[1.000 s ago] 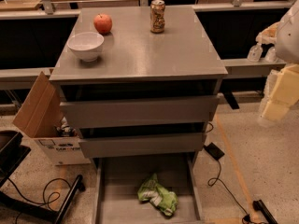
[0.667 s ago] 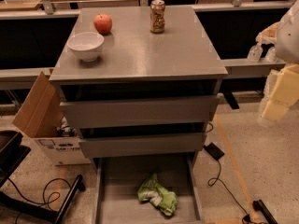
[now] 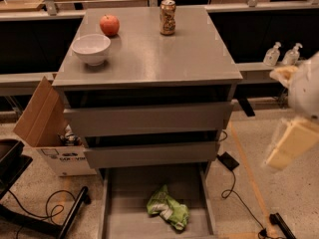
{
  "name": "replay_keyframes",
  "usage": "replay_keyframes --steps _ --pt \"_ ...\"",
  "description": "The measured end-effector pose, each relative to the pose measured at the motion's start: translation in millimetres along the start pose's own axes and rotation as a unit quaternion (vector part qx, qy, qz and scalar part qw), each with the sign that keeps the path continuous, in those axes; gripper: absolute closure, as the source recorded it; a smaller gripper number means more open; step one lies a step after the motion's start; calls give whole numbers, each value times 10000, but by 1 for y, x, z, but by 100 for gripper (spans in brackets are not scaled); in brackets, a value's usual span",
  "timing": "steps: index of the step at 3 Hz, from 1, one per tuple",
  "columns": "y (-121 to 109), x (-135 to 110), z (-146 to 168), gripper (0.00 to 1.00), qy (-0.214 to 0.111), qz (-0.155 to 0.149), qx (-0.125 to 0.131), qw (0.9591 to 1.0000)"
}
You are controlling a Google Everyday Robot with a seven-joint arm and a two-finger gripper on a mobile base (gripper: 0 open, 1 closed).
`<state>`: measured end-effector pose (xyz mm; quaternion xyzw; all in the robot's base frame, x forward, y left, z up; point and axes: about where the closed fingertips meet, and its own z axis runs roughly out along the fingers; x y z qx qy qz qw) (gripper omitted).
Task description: Pick green rice chip bag from bottom drawer and place on counter
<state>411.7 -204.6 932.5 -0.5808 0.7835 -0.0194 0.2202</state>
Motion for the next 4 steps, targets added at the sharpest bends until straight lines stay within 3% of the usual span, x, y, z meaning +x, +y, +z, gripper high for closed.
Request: replay_keyframes --steps 1,2,3,4 --pt "33 28 61 0 -91 372 -66 9992" --pt "63 69 157 0 98 797 -352 9962" --pt "78 106 235 0 243 1309 -362 9904" --pt "60 105 243 0 98 1480 -10 9889"
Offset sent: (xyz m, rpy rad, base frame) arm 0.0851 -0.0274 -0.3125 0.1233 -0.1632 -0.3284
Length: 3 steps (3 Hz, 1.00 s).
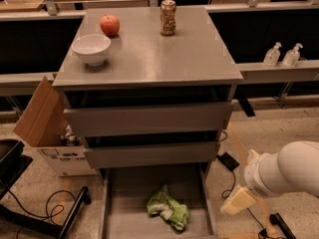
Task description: Pick green rice chip bag from bottom drawer and place on counter
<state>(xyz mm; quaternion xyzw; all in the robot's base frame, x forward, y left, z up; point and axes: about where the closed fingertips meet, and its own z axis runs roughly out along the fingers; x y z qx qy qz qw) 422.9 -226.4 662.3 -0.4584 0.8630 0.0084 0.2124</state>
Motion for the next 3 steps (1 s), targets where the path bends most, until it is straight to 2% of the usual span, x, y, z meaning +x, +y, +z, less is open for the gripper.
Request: replay_keyframes --steps 1,2,3 --pt "0 0 0 0 0 0 0 10000" --pt "-2 -3 42 0 -23 -32 -96 9999" --pt "4 4 123 0 -165 -40 -268 9995"
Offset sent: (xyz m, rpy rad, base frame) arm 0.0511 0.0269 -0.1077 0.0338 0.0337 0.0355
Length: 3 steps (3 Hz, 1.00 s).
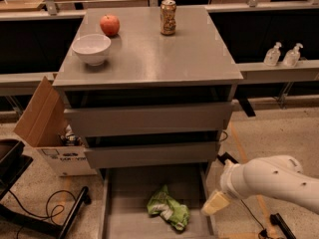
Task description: Pick green rice chip bag from bottom drawer and place on counter
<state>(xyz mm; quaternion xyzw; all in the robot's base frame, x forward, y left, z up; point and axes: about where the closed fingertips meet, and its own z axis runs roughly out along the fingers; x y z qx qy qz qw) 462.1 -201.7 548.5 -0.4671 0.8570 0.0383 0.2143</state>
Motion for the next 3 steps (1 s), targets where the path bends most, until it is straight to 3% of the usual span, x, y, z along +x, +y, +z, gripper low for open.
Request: replay_keyframes --steps 2,3 --pt "-13 -5 153 0 -684 -78 -157 9975" --pt "10 12 188 0 -645 105 -457 9968"
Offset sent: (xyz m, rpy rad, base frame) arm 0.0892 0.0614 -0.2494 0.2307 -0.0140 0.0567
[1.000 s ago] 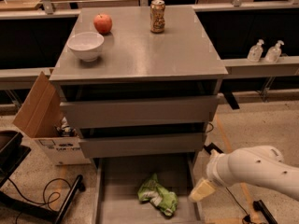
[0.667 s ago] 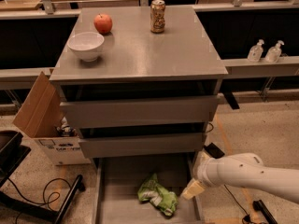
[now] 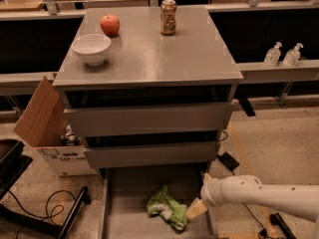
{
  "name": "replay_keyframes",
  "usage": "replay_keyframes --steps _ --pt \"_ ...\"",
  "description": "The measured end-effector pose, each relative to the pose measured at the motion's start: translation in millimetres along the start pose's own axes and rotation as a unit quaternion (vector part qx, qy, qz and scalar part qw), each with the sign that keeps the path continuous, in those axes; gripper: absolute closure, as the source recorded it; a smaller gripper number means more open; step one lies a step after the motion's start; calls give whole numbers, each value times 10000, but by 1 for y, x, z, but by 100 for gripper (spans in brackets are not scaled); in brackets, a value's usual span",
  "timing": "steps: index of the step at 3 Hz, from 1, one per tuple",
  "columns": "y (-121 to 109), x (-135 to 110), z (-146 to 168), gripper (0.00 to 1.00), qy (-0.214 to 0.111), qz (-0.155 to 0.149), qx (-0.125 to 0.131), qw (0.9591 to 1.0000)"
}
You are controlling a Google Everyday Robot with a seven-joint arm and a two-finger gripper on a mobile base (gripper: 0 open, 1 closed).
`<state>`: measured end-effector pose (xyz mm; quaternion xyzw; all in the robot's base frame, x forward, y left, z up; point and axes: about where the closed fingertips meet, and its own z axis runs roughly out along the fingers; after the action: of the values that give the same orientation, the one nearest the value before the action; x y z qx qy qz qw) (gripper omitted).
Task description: Pick green rice chip bag from bottom drawer and place on counter
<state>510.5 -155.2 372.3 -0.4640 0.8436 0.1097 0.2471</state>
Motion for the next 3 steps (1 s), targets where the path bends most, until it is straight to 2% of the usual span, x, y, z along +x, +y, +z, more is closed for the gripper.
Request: replay_keyframes --steps 1,2,3 --pt "1 0 0 0 3 1 -7 10000" --pt "7 5 19 0 -68 25 -119 9999" --pt "28 15 64 0 -190 -117 -300 9993"
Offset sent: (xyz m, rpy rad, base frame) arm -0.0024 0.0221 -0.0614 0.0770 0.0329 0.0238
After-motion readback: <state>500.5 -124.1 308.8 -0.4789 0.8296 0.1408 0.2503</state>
